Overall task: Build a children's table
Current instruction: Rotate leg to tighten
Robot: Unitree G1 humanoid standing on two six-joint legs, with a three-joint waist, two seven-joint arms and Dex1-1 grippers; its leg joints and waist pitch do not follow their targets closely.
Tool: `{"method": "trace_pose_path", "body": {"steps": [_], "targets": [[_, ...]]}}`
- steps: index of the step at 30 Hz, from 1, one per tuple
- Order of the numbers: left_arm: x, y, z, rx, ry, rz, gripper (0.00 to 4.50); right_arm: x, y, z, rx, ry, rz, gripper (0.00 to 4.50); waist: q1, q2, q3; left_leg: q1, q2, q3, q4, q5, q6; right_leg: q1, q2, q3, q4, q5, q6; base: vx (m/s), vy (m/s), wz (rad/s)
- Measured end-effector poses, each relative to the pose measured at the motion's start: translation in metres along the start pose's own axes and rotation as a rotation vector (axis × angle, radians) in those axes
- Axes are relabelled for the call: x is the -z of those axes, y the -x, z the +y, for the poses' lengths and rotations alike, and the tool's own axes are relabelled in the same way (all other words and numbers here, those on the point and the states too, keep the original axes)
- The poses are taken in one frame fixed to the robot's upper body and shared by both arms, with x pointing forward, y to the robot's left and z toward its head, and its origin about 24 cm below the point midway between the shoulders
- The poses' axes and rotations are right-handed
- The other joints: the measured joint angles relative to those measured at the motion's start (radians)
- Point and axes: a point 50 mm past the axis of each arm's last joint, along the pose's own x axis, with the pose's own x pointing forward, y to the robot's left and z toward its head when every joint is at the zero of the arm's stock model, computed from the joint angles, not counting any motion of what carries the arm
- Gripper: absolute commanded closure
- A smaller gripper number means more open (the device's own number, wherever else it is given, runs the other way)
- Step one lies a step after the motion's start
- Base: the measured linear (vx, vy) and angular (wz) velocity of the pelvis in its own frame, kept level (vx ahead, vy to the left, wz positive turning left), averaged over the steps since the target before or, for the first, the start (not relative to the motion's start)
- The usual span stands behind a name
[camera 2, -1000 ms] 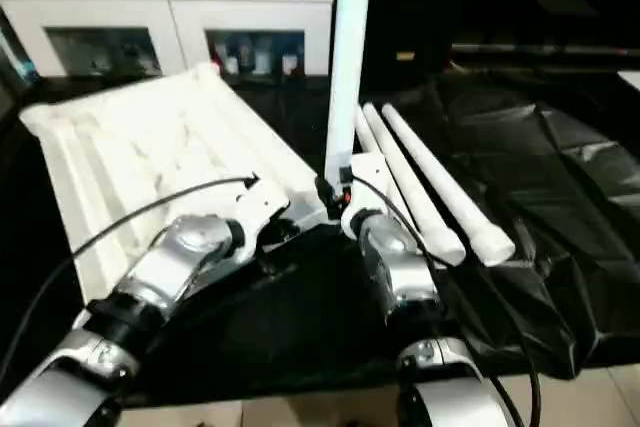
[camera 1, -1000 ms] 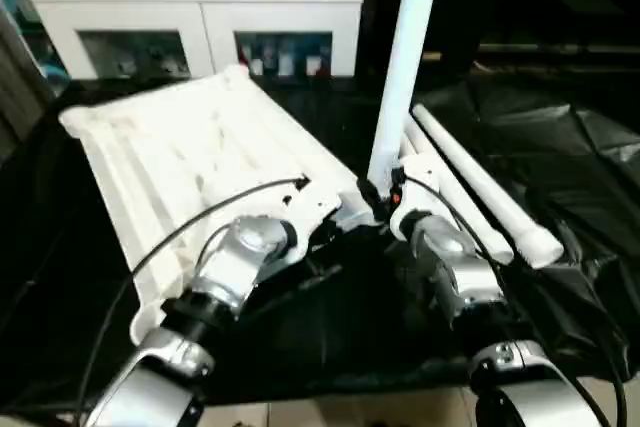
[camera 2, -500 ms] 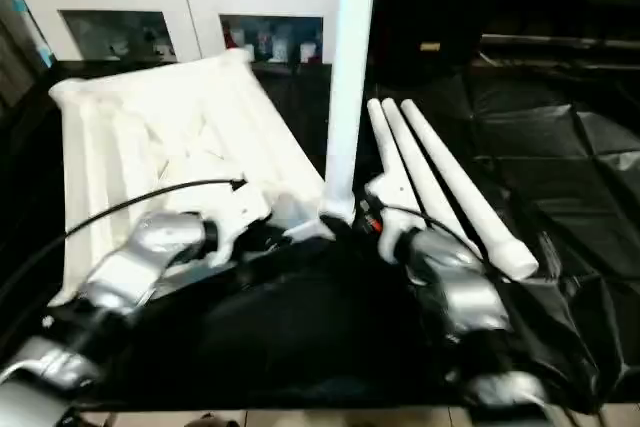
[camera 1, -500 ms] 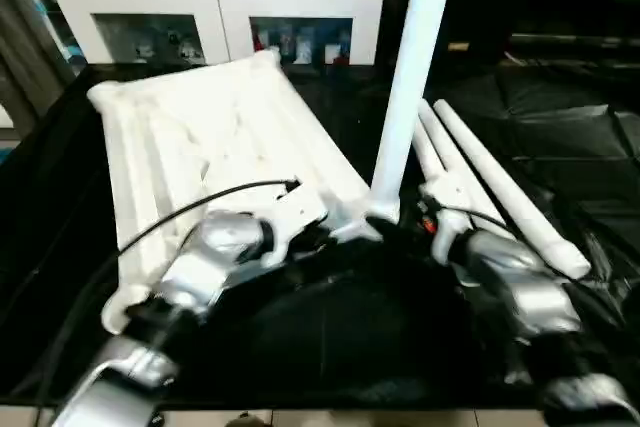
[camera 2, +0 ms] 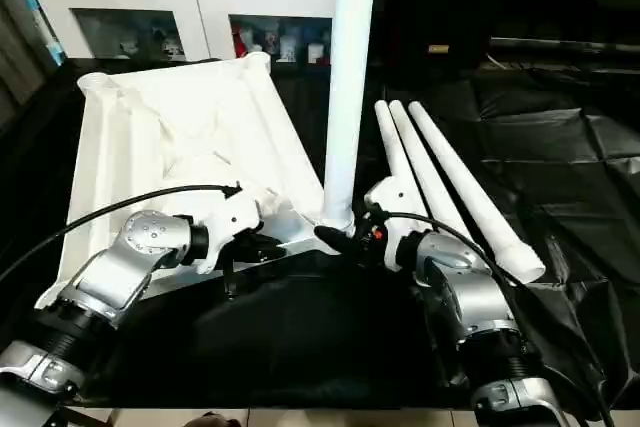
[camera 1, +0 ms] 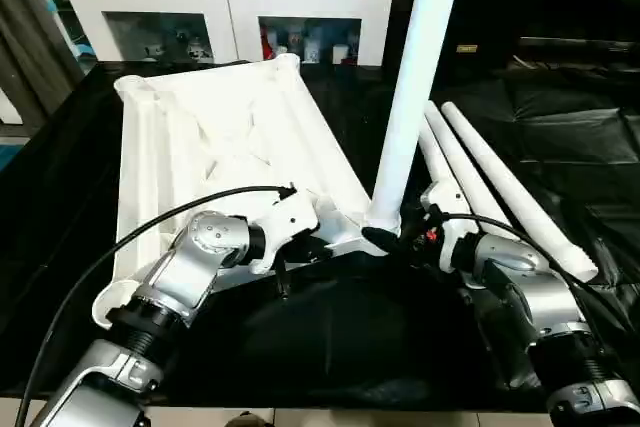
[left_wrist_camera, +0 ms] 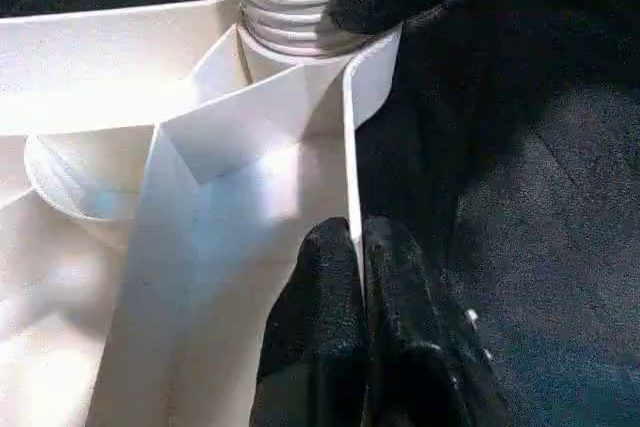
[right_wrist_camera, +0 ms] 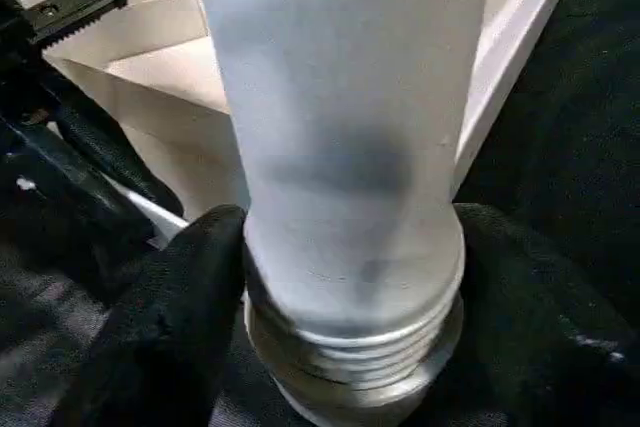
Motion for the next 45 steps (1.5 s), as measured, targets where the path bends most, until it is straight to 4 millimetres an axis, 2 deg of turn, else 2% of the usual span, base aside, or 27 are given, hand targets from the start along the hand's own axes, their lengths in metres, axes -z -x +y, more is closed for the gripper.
{"method": "trace_pose_path", "body": {"steps": [7, 11, 15, 18, 20, 23, 25, 26, 29, 31, 34, 40, 42, 43, 45], "targets": [[0.001, 0.000, 0.000, -0.002, 0.004, 0.002, 4.50, 0.001, -0.004, 0.002, 0.014, -0.016, -0.018, 1.71, -0.002, 0.000, 0.000, 0.000, 0.000, 0.000, 0.000, 0.000, 0.000, 0.000, 0.000, 0.000, 0.000, 0.000, 0.000, 0.000, 0.000, 0.00], [0.001, -0.004, 0.004, -0.069, 0.027, 0.007, 4.50, 0.006, -0.017, 0.003, 0.141, -0.086, -0.076, 1.74, -0.009, -0.001, -0.001, 0.003, 0.001, 0.001, 0.001, 0.000, 0.000, 0.001, 0.001, 0.001, 0.001, 0.002, -0.002, 0.000, 0.000, 0.00], [-0.009, -0.024, 0.014, -0.206, 0.086, 0.024, 4.50, 0.004, -0.041, -0.002, 0.390, -0.192, -0.113, 1.75, -0.022, -0.002, -0.001, 0.005, 0.001, 0.001, 0.001, 0.000, 0.000, 0.002, 0.001, 0.001, 0.000, 0.001, -0.001, 0.000, 0.000, 0.00], [-0.019, -0.043, 0.013, -0.280, 0.152, 0.029, 4.50, 0.001, -0.053, -0.005, 0.553, -0.237, -0.109, 1.75, -0.030, -0.005, -0.003, 0.005, 0.000, 0.000, 0.002, 0.000, 0.000, 0.003, 0.001, 0.001, -0.001, 0.000, 0.000, 0.000, 0.000, 0.00], [-0.026, -0.055, 0.010, -0.308, 0.182, 0.024, 4.50, -0.001, -0.062, -0.004, 0.622, -0.254, -0.101, 1.75, -0.032, -0.007, -0.004, 0.005, 0.000, 0.000, 0.002, 0.000, 0.000, 0.004, 0.001, 0.000, -0.002, 0.000, 0.000, 0.000, 0.000, 0.00], [-0.029, -0.060, 0.008, -0.323, 0.187, 0.024, 4.50, -0.002, -0.066, -0.003, 0.655, -0.244, -0.096, 1.75, -0.032, -0.007, -0.005, 0.005, 0.000, 0.000, 0.002, 0.000, 0.000, 0.004, 0.001, 0.000, -0.002, 0.001, 0.000, 0.000, 0.000, 0.00], [-0.029, -0.060, 0.007, -0.321, 0.188, 0.024, 4.50, -0.002, -0.066, -0.003, 0.656, -0.240, -0.100, 1.75, -0.031, -0.006, -0.005, 0.005, 0.000, 0.000, 0.001, 0.000, 0.000, 0.004, 0.001, 0.000, -0.002, 0.001, 0.001, 0.000, 0.000, 0.00], [-0.029, -0.060, 0.007, -0.320, 0.189, 0.024, 4.50, -0.001, -0.066, -0.003, 0.655, -0.240, -0.105, 1.19, -0.031, -0.005, -0.006, 0.005, 0.000, 0.000, 0.001, 0.000, 0.000, 0.004, 0.001, 0.000, -0.002, 0.001, 0.001, 0.000, 0.000, 0.00], [-0.029, -0.060, 0.007, -0.323, 0.191, 0.023, 4.50, 0.000, -0.066, -0.003, 0.638, -0.243, -0.117, 1.00, -0.031, -0.004, -0.006, 0.005, 0.000, 0.000, 0.001, 0.000, 0.000, 0.004, 0.001, 0.000, -0.002, 0.001, 0.001, 0.000, 0.000, 0.00], [-0.029, -0.060, 0.008, -0.324, 0.193, 0.022, 4.50, 0.001, -0.066, -0.003, 0.636, -0.242, -0.118, 0.62, -0.031, -0.003, -0.007, 0.005, 0.000, 0.000, 0.001, 0.000, 0.000, 0.004, 0.001, 0.000, -0.002, 0.001, 0.000, 0.000, 0.000, 0.00], [-0.029, -0.060, 0.009, -0.327, 0.196, 0.019, 4.50, 0.001, -0.065, -0.003, 0.620, -0.230, -0.124, 0.62, -0.031, -0.003, -0.006, 0.004, 0.000, 0.000, 0.001, 0.000, 0.000, 0.003, 0.001, 0.000, -0.002, 0.001, 0.000, 0.000, 0.000, 0.00], [-0.029, -0.060, 0.014, -0.371, 0.179, 0.017, 4.50, -0.006, -0.046, -0.007, 0.541, -0.131, -0.146, 0.62, -0.030, 0.000, -0.006, 0.003, -0.001, 0.000, -0.001, 0.000, 0.000, 0.002, 0.000, 0.000, -0.002, 0.001, 0.001, 0.000, 0.000, 0.00], [-0.028, -0.059, 0.019, -0.404, 0.192, 0.007, 4.50, -0.008, -0.037, -0.002, 0.491, -0.081, -0.154, 0.62, -0.029, 0.005, -0.005, 0.003, -0.001, 0.000, -0.001, 0.000, 0.000, 0.002, 0.001, 0.000, -0.002, 0.001, 0.001, 0.000, 0.000, 0.00], [-0.028, -0.058, 0.020, -0.416, 0.200, 0.003, 4.05, -0.008, -0.033, 0.001, 0.472, -0.068, -0.155, 0.59, -0.030, 0.006, -0.004, 0.002, -0.001, 0.000, -0.002, 0.000, 0.000, 0.001, 0.001, 0.000, -0.002, 0.001, 0.001, 0.000, 0.000, 0.00], [-0.026, -0.053, 0.024, -0.438, 0.216, -0.004, 3.93, -0.005, -0.027, 0.003, 0.452, -0.054, -0.143, 0.59, -0.031, 0.008, -0.004, -0.002, -0.001, -0.001, -0.003, 0.000, 0.000, -0.001, 0.001, -0.001, -0.002, 0.002, 0.002, 0.000, 0.000, 0.00]]}}
